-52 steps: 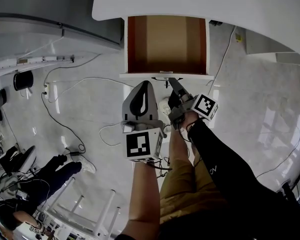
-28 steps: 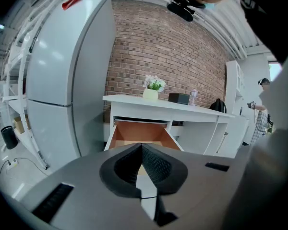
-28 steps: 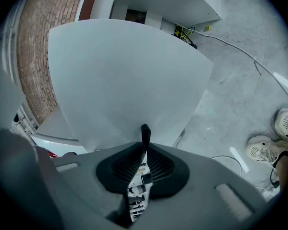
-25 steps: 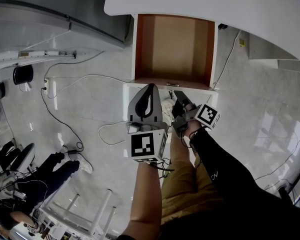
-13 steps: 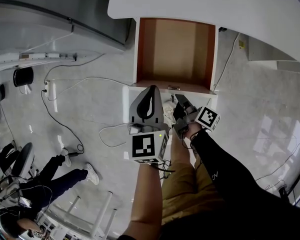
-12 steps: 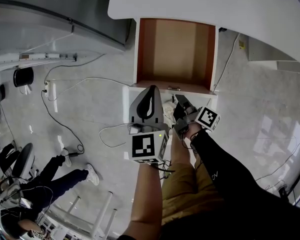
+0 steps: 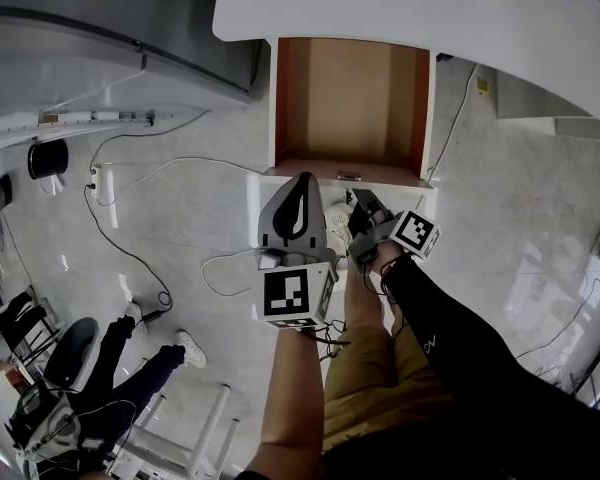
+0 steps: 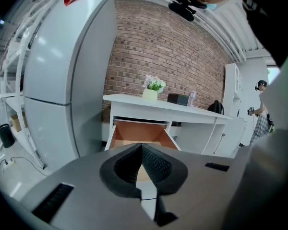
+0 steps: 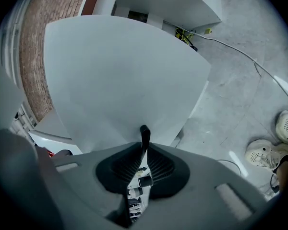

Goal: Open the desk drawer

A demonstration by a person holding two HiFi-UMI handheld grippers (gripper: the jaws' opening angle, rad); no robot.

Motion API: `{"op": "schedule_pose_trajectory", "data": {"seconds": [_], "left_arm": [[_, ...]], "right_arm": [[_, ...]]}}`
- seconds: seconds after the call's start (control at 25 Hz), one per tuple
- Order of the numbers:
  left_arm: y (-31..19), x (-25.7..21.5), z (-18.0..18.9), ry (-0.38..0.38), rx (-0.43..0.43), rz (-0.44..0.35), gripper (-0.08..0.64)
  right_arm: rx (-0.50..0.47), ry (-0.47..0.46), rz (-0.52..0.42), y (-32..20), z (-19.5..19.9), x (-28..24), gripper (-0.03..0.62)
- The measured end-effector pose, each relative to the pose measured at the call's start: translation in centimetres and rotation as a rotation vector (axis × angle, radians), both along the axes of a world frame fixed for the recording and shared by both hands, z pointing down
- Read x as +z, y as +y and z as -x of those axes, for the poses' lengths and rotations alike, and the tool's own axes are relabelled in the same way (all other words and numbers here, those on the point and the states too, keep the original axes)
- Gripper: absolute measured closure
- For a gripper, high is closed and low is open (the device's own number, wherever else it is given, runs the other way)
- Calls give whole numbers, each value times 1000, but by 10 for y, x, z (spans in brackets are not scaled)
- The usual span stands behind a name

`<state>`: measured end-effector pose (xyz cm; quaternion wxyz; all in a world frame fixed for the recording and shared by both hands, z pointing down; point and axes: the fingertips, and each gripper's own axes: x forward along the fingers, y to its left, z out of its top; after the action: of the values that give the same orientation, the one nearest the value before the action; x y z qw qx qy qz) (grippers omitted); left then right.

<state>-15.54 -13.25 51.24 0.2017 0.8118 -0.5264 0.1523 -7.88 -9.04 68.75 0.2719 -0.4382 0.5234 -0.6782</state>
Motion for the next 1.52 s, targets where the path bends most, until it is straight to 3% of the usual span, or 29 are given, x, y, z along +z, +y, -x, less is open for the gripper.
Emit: {"op": "schedule_pose_trajectory", "data": {"seconds": [0.72,1.2,1.52], "left_arm": [[6,6,10,-11,-25,24,552],[14,13,6,-19,2,45,552],[15,15,9,-5,15,44,552]], "right_arm": [[92,35,149,-13,-8,48,558],[113,70,185,-22,-14,74,560],[136,32,236,-18,-11,73,560]]}}
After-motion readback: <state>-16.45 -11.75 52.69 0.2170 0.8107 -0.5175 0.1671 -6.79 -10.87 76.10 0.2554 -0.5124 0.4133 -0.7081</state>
